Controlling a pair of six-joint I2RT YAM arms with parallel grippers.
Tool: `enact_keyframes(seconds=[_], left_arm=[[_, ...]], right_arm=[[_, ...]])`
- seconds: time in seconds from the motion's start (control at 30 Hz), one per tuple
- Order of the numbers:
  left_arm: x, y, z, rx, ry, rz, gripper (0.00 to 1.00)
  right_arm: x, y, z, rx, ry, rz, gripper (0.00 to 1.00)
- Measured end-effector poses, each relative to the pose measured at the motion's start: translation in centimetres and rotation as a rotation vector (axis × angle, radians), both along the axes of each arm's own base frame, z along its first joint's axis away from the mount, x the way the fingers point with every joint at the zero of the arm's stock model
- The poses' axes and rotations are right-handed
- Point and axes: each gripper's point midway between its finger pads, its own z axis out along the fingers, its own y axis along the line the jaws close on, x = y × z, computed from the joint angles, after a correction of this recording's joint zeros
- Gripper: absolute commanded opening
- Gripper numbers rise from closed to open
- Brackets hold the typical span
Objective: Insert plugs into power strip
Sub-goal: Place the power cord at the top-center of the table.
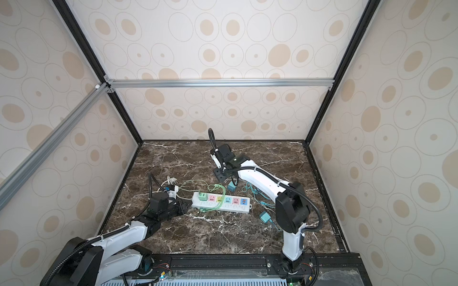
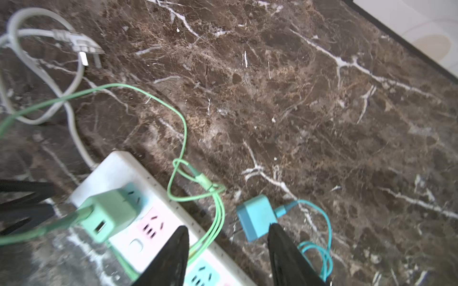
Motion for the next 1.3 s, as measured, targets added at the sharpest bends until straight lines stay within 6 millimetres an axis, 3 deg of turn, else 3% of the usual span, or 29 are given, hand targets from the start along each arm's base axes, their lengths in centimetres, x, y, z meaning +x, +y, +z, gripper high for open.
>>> enact_keyframes(seconds=[0.1, 0.27, 0.43, 0.67, 0.87, 1.13, 1.3], left_arm=[[0.1, 0.0, 0.3, 0.006, 0.006, -0.003, 0.37], [0.6, -0.2, 1.7, 0.016, -0.011, -0.013, 0.46], [0.7, 0.1, 3.3, 0.04, -0.037, -0.012, 0.59], [0.3, 1.0, 5.4, 0.073, -0.077, 0.002, 0.62], [-0.3, 1.4, 5.7, 0.087, -0.062, 0.0, 0.62], [0.2, 1.8, 6.9, 0.095, -0.083, 0.005, 0.62], [0.3, 2.0, 6.8, 0.098, -0.078, 0.009, 0.62]], right_arm=[[-2.5, -1.5, -1.5, 0.021, 0.064, -0.044, 0.56], [-5.6, -2.6, -7.5, 0.008, 0.232, -0.089, 0.55], [-5.9, -1.4, -10.3, 0.056, 0.301, -0.109, 0.53], [-4.5, 0.8, -10.5, 0.153, 0.291, -0.121, 0.51], [-3.9, 1.0, -12.0, 0.15, 0.308, -0.15, 0.45], [-3.6, 1.5, -11.5, 0.169, 0.306, -0.133, 0.07], [-1.6, 3.3, -8.9, 0.177, 0.266, -0.072, 0.0]])
